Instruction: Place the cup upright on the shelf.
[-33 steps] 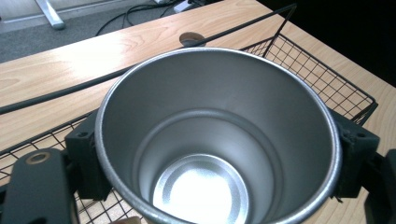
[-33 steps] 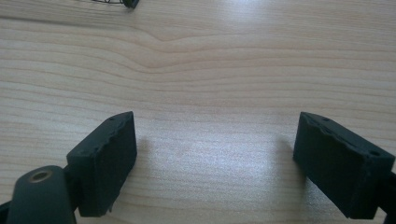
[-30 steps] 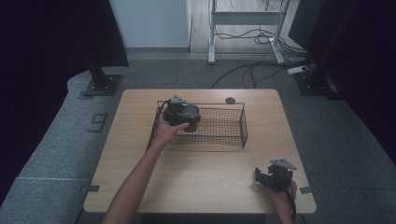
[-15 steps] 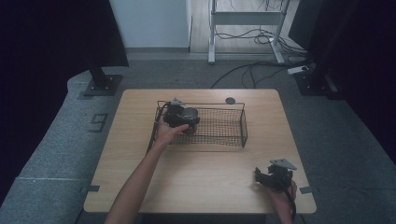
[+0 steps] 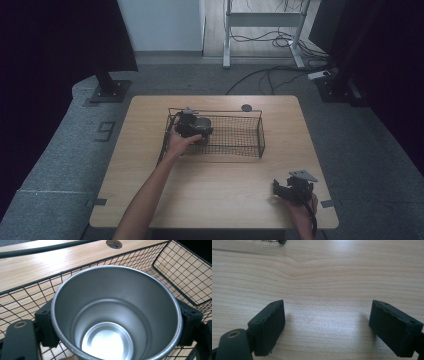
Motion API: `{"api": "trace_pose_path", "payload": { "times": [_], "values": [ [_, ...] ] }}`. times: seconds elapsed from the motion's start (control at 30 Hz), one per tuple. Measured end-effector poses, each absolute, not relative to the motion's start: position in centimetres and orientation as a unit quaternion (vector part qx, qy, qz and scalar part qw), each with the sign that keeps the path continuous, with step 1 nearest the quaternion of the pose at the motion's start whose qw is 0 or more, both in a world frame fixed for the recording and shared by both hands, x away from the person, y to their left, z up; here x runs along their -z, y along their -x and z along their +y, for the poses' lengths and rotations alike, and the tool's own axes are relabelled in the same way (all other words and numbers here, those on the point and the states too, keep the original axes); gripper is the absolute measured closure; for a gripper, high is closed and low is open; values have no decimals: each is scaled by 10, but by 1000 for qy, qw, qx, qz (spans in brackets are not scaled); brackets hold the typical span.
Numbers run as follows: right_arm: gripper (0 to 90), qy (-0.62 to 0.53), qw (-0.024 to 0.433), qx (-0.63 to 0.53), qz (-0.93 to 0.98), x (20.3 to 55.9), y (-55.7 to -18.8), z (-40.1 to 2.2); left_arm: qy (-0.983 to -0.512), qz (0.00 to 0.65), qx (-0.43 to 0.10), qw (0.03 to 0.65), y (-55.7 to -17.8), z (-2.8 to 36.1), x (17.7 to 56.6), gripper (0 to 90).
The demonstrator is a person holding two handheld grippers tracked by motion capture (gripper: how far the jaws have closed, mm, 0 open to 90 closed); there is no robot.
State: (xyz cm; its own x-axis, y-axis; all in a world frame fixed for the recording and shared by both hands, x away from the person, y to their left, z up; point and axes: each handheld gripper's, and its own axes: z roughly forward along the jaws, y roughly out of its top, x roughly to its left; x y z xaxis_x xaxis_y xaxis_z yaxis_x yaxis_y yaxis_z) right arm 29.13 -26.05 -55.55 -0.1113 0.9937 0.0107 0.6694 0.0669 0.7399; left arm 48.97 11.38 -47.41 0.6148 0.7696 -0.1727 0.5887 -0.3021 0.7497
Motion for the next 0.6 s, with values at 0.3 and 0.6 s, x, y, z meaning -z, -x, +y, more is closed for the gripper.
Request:
{"api": "trace_pose_path", "payload": {
  "times": [0.3,0.6],
  "values": [
    [132,-611,266,-305,680,556,-291,-261,-801,429,-99,406,-491,112,478,159],
    [132,-611,266,-305,680,556,-291,-261,-801,439,-89,398,-492,113,479,159]
  ]
}}
